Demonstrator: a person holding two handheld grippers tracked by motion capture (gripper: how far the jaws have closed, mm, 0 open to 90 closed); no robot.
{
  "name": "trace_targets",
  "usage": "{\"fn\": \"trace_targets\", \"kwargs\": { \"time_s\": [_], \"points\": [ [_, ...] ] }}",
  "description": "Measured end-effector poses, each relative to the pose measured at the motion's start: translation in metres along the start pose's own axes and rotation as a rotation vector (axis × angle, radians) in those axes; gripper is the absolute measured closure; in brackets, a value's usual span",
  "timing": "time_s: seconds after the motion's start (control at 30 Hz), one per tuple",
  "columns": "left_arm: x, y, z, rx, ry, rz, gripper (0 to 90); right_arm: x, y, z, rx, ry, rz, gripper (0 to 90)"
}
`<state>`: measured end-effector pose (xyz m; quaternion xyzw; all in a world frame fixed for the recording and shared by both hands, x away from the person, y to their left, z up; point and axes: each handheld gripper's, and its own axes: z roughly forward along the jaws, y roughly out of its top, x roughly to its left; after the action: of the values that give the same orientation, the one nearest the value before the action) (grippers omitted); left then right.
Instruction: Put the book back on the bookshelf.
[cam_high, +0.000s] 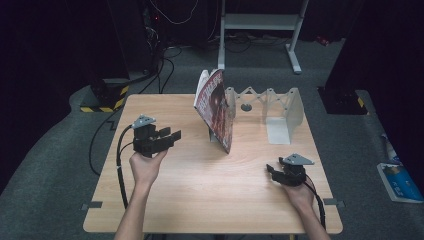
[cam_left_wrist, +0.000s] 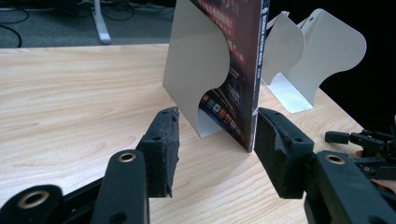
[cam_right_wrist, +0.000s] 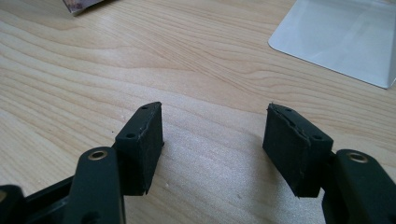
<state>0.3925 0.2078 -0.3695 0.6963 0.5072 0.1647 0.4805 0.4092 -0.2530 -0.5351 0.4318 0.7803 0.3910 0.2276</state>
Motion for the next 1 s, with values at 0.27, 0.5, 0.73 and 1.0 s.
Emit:
{"fn": "trace_targets", "kwargs": {
  "time_s": [0.27, 0.5, 0.73, 1.0],
  "points": [
    [0.003, -0.009, 0.001, 0.007, 0.005, -0.022, 50.6, 0.000, 0.000, 0.000, 0.000, 0.000, 0.000, 37.5],
    [0.006, -0.015, 0.004, 0.011, 0.002, -0.035, 50.7, 0.000, 0.000, 0.000, -0.001, 0.000, -0.002, 37.5],
    [0.009, -0.023, 0.008, 0.022, -0.002, -0.054, 50.7, 0.000, 0.000, 0.000, 0.000, 0.000, 0.000, 37.5],
    [0.012, -0.031, 0.010, 0.029, 0.004, -0.061, 50.6, 0.000, 0.000, 0.000, 0.000, 0.000, -0.002, 37.5]
  ]
}}
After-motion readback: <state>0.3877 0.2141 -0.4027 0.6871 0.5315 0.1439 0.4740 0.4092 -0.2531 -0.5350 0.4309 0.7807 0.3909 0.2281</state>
